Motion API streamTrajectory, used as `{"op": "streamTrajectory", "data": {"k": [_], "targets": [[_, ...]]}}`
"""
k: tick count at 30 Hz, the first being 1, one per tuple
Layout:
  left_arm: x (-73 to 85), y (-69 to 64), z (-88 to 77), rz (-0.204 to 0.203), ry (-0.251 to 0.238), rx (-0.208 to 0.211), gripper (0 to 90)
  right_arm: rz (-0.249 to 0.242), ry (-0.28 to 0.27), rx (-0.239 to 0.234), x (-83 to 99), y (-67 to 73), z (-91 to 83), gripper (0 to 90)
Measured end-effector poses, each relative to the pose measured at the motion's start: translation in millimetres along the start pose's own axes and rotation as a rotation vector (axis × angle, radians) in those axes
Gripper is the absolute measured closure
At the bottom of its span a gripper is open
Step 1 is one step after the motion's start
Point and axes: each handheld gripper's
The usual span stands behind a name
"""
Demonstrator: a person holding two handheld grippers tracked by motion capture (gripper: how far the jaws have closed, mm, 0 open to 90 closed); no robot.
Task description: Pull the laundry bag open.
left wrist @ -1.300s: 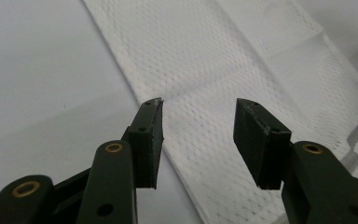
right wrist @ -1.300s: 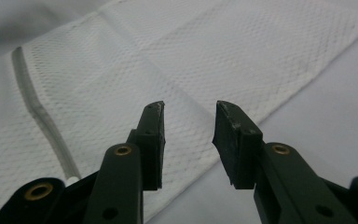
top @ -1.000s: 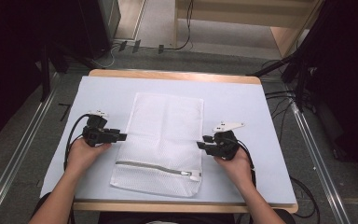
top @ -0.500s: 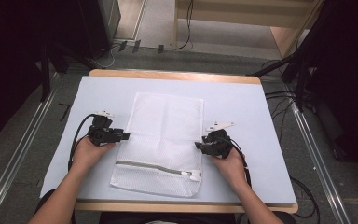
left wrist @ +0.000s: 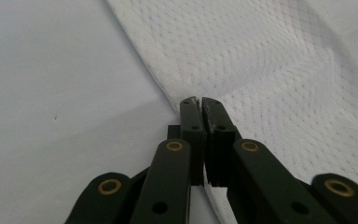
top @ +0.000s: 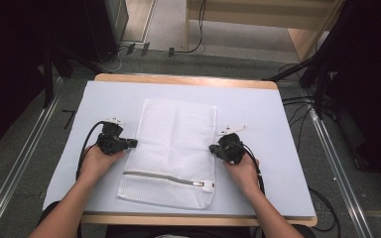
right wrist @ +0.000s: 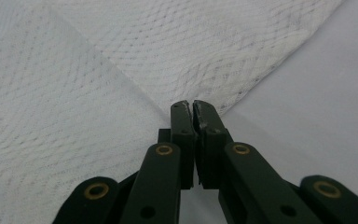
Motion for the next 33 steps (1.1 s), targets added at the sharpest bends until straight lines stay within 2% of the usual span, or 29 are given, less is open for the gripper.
{"op": "streamTrajectory", "data": {"k": [2,4,5,8,15,18,23,26,29,33], "targets": [[-1.8,1.0,0.2,-0.021,0.009,0.028,90.0,0.01,0.014,-0.003,-2.6,-0.9,-0.2,89.7],[-4.5,1.7,-0.2,-0.021,0.007,0.039,90.0,0.008,0.014,0.0,-4.6,-2.8,-0.4,89.8],[-6.0,1.6,-0.1,-0.039,-0.004,0.051,90.0,0.009,0.009,0.001,-5.9,-4.3,-0.5,89.8],[-11.3,3.0,-0.5,-0.051,-0.022,0.061,90.0,0.018,0.001,0.003,-10.3,-10.1,-0.5,89.8],[-24.6,8.7,4.7,-0.067,-0.041,0.034,90.0,0.049,0.006,0.009,-23.5,-28.9,9.4,89.6],[-31.9,13.1,8.6,-0.09,-0.054,0.032,90.0,0.044,-0.014,0.018,-29.2,-36.2,13.4,89.6],[-40.2,21.7,13.7,-0.108,-0.059,0.019,90.0,0.066,-0.03,0.006,-41.3,-50.1,21.2,89.6],[-41.3,25.3,16.5,-0.121,-0.082,0.02,89.8,0.078,-0.035,0.003,-46.0,-56.0,24.7,89.5],[-40.5,26.6,17.7,-0.116,-0.075,0.018,89.3,0.09,-0.041,0.0,-46.6,-59.7,27.1,88.9],[-39.5,30.3,15.5,-0.134,-0.08,0.032,86.0,0.091,-0.032,0.008,-45.3,-61.3,28.6,83.0]]}}
Point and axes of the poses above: each handheld gripper's, and its own axes: z roughly forward along the jaws, x roughly out of its underside, y roughly to its left, and after that the axes turned 1 degree about y, right-handed
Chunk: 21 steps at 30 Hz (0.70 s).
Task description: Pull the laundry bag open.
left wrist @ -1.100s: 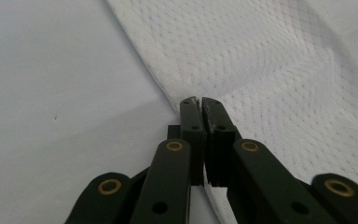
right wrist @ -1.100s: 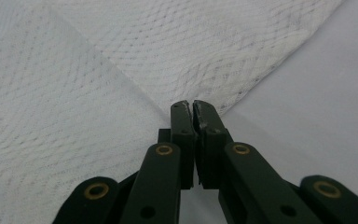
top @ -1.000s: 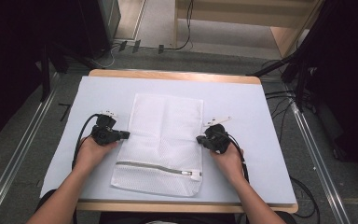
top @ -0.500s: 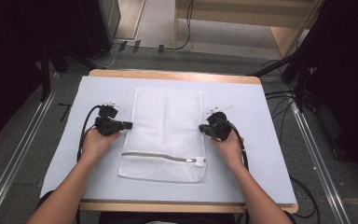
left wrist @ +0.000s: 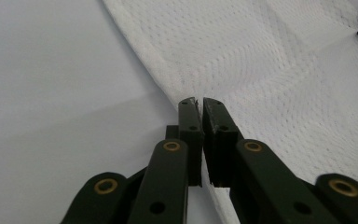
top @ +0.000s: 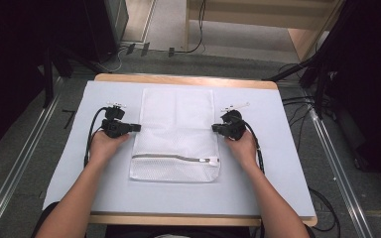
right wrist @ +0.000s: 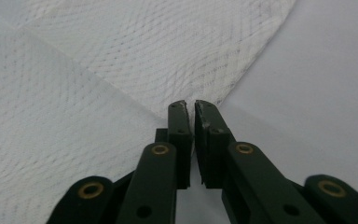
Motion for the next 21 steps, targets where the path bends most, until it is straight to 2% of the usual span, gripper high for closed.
{"op": "streamTrajectory", "data": {"k": [5,8,10,13,19,21], "targets": [[-0.4,-1.1,-4.2,0.016,-0.004,0.011,73.8,0.0,-0.008,-0.002,0.8,-1.5,-3.7,73.1],[-0.9,-4.8,-4.8,0.023,-0.008,0.019,66.7,0.0,-0.004,-0.015,2.1,-3.0,-6.4,68.6],[-0.9,-7.5,-5.6,0.034,-0.002,0.009,63.4,0.003,-0.011,-0.027,2.3,-4.0,-8.2,65.3],[-1.4,-12.8,-8.2,0.044,0.005,0.024,56.8,0.008,-0.014,-0.044,2.4,-4.5,-11.1,59.9],[-1.0,-24.6,-12.8,0.07,0.021,0.048,51.0,-0.009,-0.02,-0.056,3.9,-1.2,-19.0,56.4],[-1.4,-29.1,-13.7,0.075,0.011,0.066,49.5,-0.011,-0.017,-0.058,5.2,0.1,-21.3,56.1]]}}
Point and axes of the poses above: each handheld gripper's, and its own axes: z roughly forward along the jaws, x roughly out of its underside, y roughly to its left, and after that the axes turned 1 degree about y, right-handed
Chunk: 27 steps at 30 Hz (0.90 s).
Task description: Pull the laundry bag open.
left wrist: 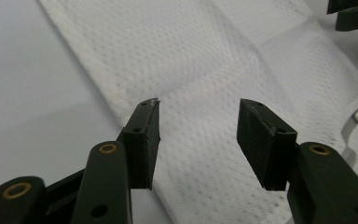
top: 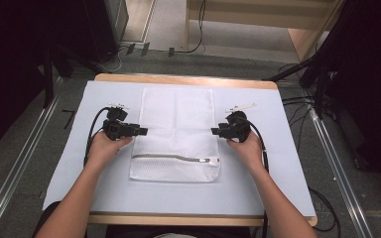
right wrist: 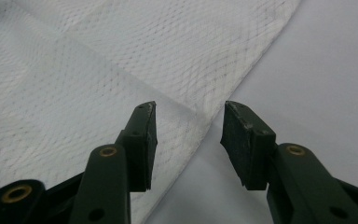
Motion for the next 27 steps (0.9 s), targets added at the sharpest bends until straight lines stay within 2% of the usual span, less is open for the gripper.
{"op": "streamTrajectory", "data": {"k": [4,7,16,20,22,27], "targets": [[-1.4,-8.7,-0.1,0.023,-0.007,0.018,47.3,0.005,0.004,-0.011,3.2,2.2,-4.9,55.5],[-1.1,-15.7,0.8,0.054,-0.003,0.027,46.2,0.007,-0.001,-0.017,6.1,6.6,-10.1,55.6],[-1.3,-38.9,1.5,0.13,0.012,0.055,42.0,-0.029,-0.04,-0.042,18.4,26.2,-26.6,57.2],[-1.6,-46.8,0.9,0.128,0.017,0.094,40.1,-0.037,-0.04,-0.054,23.0,33.5,-31.1,57.2],[-1.2,-51.3,0.4,0.145,0.021,0.086,39.7,-0.045,-0.037,-0.06,27.3,36.6,-33.6,57.2],[-1.3,-60.3,1.2,0.162,0.015,0.1,39.2,-0.046,-0.03,-0.077,34.9,42.6,-38.1,56.4]]}}
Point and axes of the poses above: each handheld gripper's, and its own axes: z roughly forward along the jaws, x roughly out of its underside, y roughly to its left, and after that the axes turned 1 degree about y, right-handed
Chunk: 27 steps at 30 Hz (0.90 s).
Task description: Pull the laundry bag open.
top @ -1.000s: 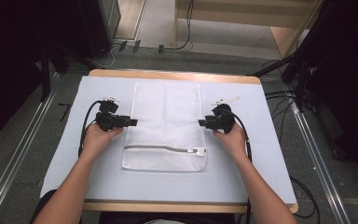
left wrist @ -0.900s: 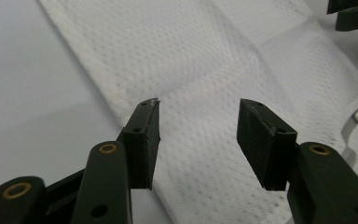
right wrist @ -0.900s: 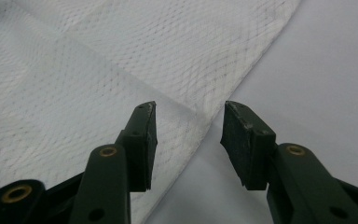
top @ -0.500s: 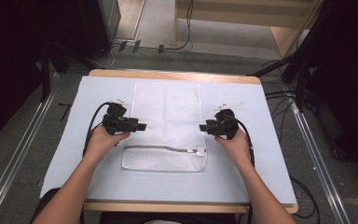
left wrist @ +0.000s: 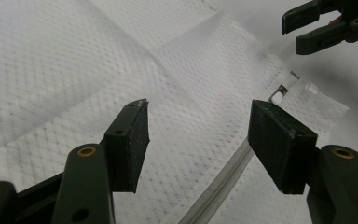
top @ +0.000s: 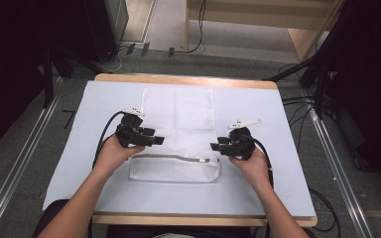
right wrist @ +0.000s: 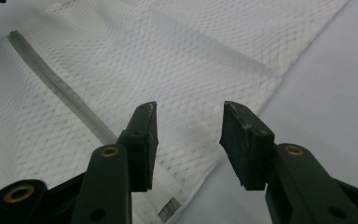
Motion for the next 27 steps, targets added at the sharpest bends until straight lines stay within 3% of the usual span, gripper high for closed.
{"op": "streamTrajectory", "data": {"k": [8,15,27], "targets": [[-2.3,-11.0,5.4,0.028,-0.002,0.002,39.3,-0.023,0.011,-0.015,6.7,12.2,-2.8,61.2],[-6.1,-21.8,16.6,0.052,0.029,0.01,40.0,-0.023,0.032,-0.019,10.0,14.0,-0.4,69.3],[-10.5,-36.9,32.7,0.081,0.033,0.027,41.2,-0.024,0.067,-0.025,19.0,16.2,2.6,80.0]]}}
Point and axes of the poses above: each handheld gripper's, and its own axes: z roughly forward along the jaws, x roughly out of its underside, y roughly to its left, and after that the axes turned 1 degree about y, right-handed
